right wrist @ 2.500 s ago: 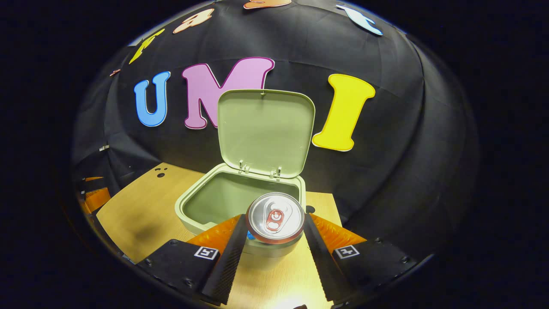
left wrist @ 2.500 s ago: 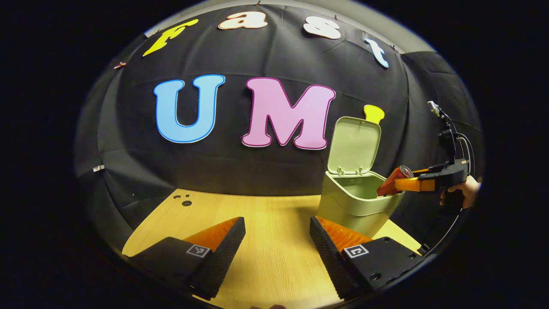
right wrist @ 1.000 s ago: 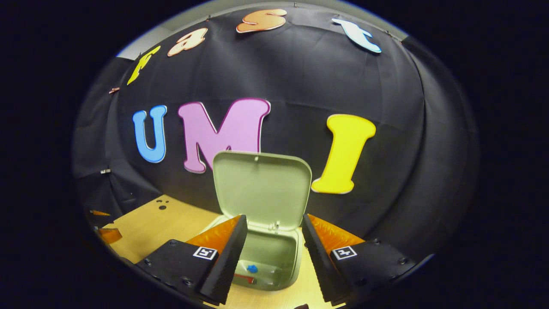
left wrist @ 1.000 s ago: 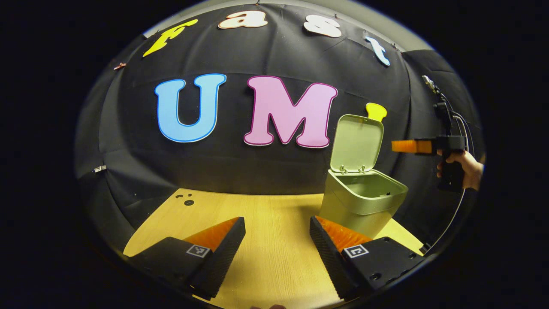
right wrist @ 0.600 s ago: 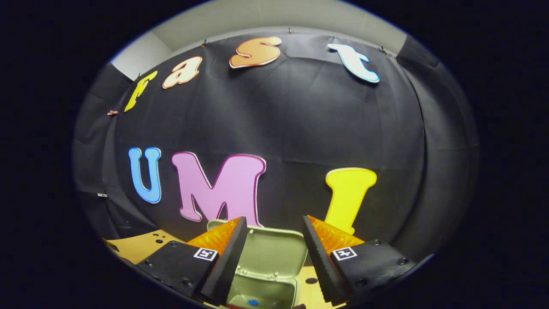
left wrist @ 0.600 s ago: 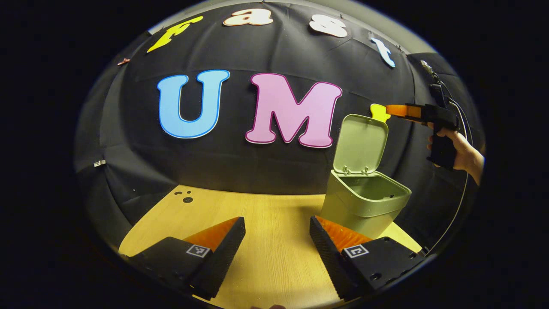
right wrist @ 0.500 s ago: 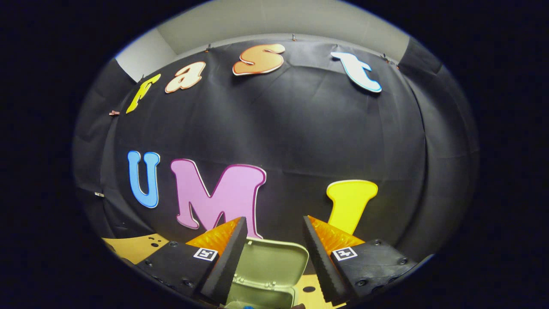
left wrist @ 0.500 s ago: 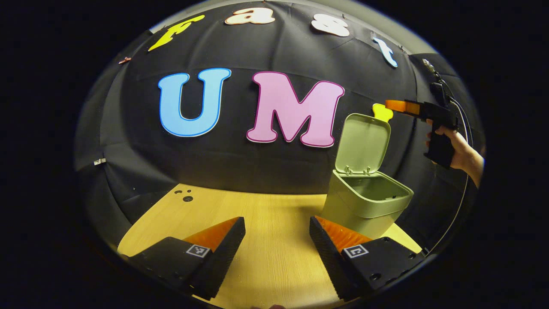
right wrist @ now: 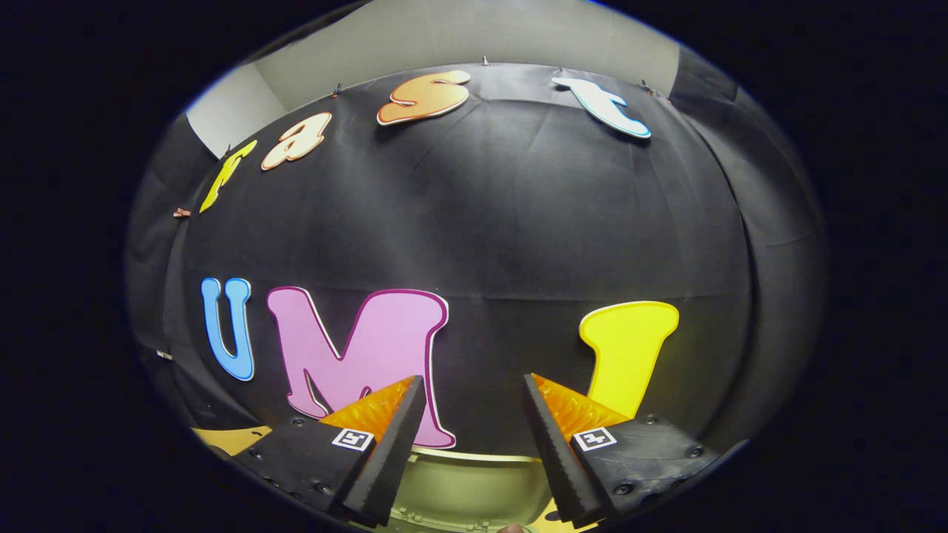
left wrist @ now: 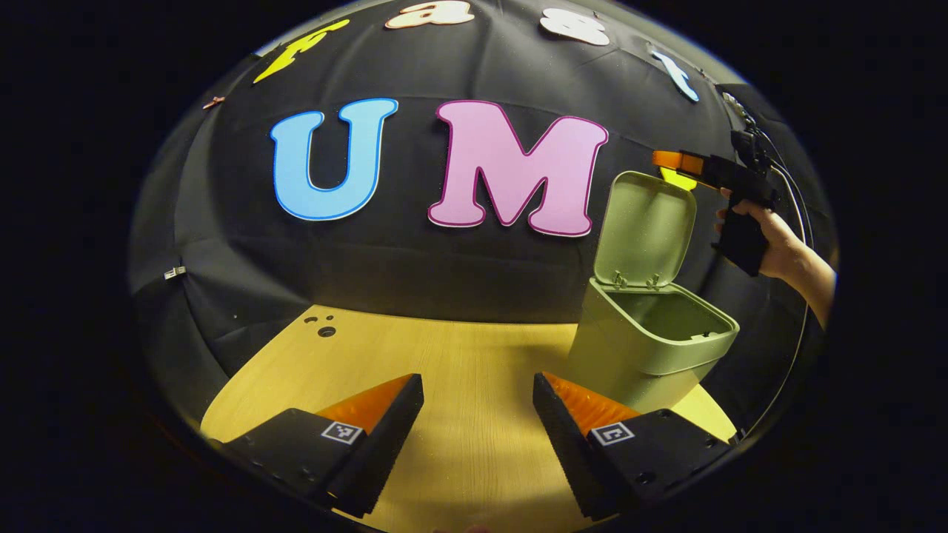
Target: Press the lid of the desktop garbage bin to open it, pick up the crumpled paper on the desktop and throw it into the bin, then pick up the pop can on the desktop and drop it into the bin, and finally close the garbage bin lid.
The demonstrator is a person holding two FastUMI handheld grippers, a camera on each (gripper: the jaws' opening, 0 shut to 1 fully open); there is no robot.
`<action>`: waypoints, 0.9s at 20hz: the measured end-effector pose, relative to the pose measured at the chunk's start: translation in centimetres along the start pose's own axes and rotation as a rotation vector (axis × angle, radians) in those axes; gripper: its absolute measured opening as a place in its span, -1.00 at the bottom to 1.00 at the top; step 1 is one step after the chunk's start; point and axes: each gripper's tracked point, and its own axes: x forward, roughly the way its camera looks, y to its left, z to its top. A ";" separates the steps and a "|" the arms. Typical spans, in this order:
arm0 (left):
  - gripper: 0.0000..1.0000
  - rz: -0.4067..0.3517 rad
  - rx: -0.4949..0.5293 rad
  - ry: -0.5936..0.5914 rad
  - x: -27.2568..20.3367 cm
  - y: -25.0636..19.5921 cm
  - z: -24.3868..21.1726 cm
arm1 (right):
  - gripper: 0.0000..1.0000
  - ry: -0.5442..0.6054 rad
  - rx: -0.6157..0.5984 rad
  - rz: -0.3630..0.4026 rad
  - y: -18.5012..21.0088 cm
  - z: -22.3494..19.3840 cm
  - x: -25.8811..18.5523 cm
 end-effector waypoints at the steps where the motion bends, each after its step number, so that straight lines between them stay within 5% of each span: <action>1: 0.92 0.004 0.001 0.002 0.2 0.1 0.0 | 0.65 0.018 0.002 -0.008 -0.2 -0.8 0.3; 9: 0.92 -0.014 0.002 -0.002 0.3 0.4 0.1 | 0.71 0.127 0.070 -0.008 -0.1 -2.8 -1.6; 18: 0.92 -0.021 0.006 -0.031 -3.1 1.9 0.3 | 0.66 0.258 0.030 0.029 2.3 -4.8 -10.0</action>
